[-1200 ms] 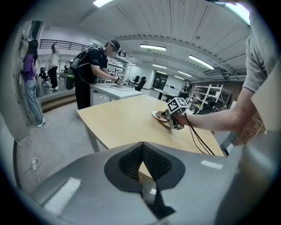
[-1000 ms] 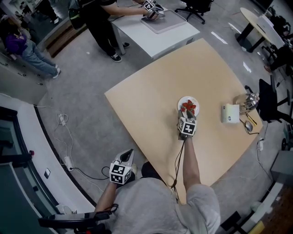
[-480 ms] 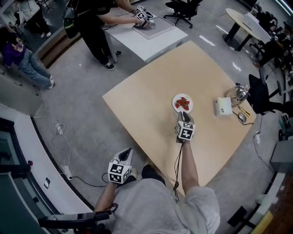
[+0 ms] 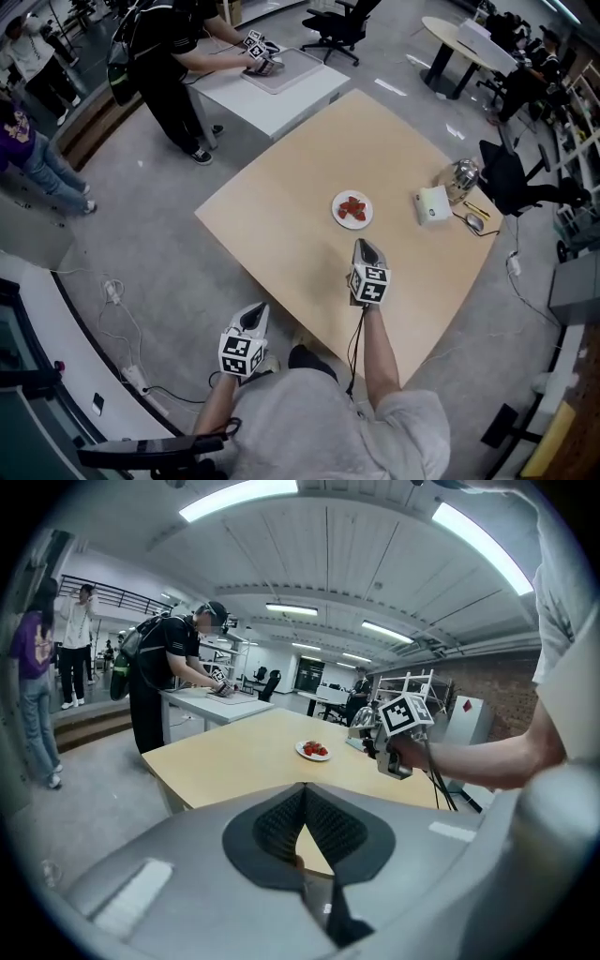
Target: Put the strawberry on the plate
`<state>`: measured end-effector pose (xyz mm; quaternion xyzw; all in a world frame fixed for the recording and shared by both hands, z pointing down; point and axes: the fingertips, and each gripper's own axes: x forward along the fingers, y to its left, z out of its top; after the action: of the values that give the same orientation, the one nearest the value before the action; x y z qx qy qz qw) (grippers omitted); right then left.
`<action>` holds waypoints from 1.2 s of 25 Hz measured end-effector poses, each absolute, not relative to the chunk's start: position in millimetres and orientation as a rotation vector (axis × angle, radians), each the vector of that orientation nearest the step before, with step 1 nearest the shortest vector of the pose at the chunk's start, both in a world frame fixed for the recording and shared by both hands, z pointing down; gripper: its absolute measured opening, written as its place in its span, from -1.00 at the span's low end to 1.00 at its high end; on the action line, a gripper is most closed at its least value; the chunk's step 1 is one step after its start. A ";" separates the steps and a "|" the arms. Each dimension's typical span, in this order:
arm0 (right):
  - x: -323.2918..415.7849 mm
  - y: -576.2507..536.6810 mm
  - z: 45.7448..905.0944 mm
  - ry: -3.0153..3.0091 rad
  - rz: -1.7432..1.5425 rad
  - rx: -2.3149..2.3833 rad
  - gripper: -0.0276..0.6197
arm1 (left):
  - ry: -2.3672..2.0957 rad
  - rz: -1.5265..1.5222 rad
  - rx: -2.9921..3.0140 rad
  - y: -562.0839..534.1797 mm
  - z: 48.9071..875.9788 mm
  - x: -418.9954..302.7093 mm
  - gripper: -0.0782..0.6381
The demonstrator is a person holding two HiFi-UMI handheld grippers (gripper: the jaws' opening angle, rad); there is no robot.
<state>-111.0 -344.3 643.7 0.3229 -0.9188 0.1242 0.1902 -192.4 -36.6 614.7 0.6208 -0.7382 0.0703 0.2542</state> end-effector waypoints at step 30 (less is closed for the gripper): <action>36.9 -173.8 597.1 -2.640 0.340 1.195 -0.89 | -1.880 0.199 1.997 -19.0 601.9 -144.7 -0.73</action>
<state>36.9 -173.8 597.1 0.4069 -0.8992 0.1157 0.1116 -144.7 -19.0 601.9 0.7124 -0.6705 0.0710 0.1945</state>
